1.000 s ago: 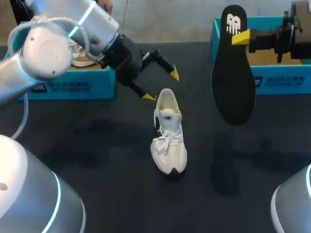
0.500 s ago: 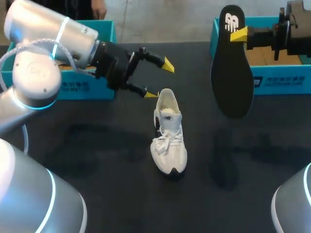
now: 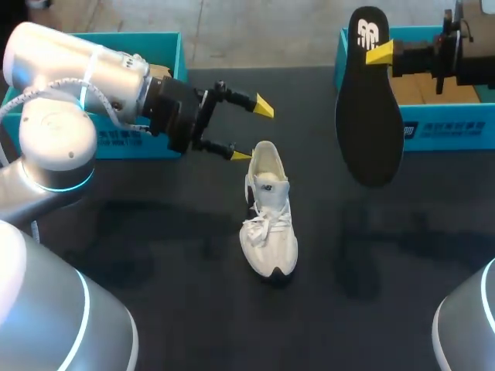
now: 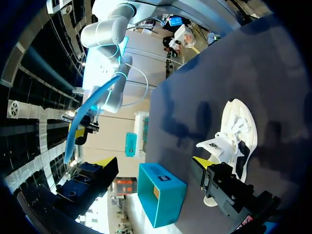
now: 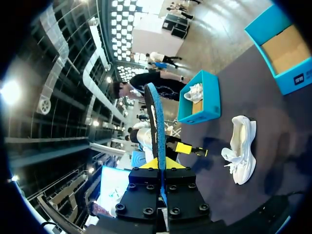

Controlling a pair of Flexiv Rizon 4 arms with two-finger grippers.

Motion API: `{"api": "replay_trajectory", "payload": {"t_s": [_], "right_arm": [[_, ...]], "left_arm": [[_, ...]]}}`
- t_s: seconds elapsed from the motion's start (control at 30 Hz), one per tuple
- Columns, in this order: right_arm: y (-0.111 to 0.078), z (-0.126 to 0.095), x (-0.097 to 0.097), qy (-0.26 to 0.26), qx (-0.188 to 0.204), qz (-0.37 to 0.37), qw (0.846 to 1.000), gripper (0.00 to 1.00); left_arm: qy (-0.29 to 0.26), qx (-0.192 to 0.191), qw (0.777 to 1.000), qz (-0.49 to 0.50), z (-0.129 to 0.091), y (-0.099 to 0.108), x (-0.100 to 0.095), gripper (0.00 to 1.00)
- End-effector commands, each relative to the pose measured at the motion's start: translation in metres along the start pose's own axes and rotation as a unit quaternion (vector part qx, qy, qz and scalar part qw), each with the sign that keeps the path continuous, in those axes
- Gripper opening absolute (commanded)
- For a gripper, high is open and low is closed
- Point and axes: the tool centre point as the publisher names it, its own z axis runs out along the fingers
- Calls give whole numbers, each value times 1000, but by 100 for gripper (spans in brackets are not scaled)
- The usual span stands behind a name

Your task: Take the shoe out of the shoebox, open the shoe tongue, remove and reinsert the insole, then place the shoe into the shoebox

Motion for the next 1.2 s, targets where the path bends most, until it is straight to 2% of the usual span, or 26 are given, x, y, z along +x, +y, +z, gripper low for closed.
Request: {"api": "replay_trajectory", "payload": {"t_s": [0.03,0.23,0.6,0.93,1.2], "right_arm": [[3,2,0,1,-2,0,1000,0],[19,-1,-2,-9,-19,25,999,0],[36,2,-10,-13,-16,76,997,0],[49,15,-14,-22,-5,125,992,0],[57,29,-24,-22,-14,154,988,0]], "left_arm": [[-17,-7,1000,9,-2,0,-4,100],[-85,-7,995,44,-13,-3,-26,100],[-143,-6,984,104,-26,-8,-47,100],[-192,-16,970,150,-19,-8,-70,100],[-238,-6,957,166,-8,-9,-93,100]]}}
